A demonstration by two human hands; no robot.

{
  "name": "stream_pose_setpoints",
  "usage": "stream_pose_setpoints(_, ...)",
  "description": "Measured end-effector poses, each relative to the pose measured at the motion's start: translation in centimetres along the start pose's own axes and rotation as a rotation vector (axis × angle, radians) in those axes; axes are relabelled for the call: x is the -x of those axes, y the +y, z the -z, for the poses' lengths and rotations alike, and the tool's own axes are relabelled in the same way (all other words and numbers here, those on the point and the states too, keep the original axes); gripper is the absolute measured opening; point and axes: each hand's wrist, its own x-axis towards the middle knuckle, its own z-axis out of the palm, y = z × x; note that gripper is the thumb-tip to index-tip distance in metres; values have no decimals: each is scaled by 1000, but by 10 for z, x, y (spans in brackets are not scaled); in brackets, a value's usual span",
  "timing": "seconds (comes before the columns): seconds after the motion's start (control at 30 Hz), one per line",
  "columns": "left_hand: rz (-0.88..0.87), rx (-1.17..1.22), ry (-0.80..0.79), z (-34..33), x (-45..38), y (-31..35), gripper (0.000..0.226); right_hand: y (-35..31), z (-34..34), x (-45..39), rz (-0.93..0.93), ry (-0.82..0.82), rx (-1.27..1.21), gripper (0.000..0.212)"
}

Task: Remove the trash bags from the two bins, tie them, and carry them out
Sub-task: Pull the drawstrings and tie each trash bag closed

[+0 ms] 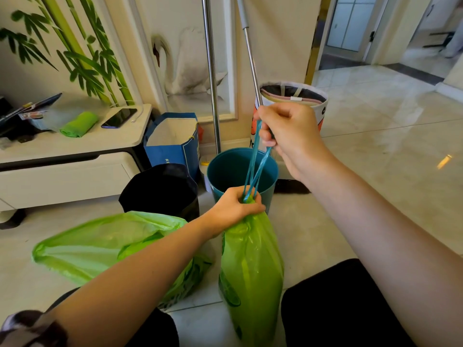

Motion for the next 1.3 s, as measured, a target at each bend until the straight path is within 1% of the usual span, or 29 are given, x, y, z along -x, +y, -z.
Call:
stream_pose_setpoints(0.1, -85, -153, 102, -3, -1, -5, 23, -3, 0, 2, 18, -2, -29, 20)
stream_pose_setpoints(0.17, -94, -185, 134, -3, 1, -11, 30, -7, 2, 4, 18, -20, -17, 19)
stream_pose_setpoints(0.23, -85, -202, 165, 1, 2, -15, 31, -11, 6, 4, 1, -14, 13, 17)
stream_pose_setpoints(0.33, -82, -339, 200, 12, 3, -20, 30, -12, 8, 5, 4, 5, 87, 16)
stream_pose_setpoints(0.47, -51, -439, 152, 22, 1, -30, 36, -6, 1, 8, 137, -4, 261, 17)
stream_pose_setpoints(0.53, -21, -476, 68, 23, 2, -33, 34, 1, -1, 9, 149, -20, 275, 18)
stream_pose_setpoints(0.6, 18, -510, -15, 27, 4, -36, 27, 9, -4, 11, 121, -63, 251, 18)
stream_pose_setpoints(0.63, 43, -504, -33, 31, 5, -37, 27, 12, -6, 13, 113, -92, 225, 18)
stream_pose_setpoints(0.7, 79, -430, -21, 41, 6, -38, 35, 18, -9, 15, 110, -144, 146, 16)
stream_pose_setpoints(0.8, 56, -336, 79, 57, 6, -33, 49, 21, -9, 15, 59, -148, 8, 14)
stream_pose_setpoints(0.87, 0, -286, 174, 64, 7, -26, 42, 21, -6, 13, 2, -103, -75, 14)
stream_pose_setpoints(0.93, -42, -220, 219, 65, 9, -20, 30, 21, -4, 10, -33, -72, -140, 12)
stream_pose_setpoints(1.0, -41, -184, 206, 63, 10, -14, 29, 20, -5, 10, -45, -78, -163, 13)
stream_pose_setpoints(1.1, -56, -241, 136, 56, 8, -14, 30, 20, -10, 12, -11, -110, -106, 16)
stream_pose_setpoints(1.17, -56, -250, 113, 52, 7, -16, 25, 20, -12, 14, 16, -129, -66, 16)
stream_pose_setpoints(1.3, -62, -208, 172, 45, 5, -16, 14, 20, -12, 13, 24, -148, -48, 18)
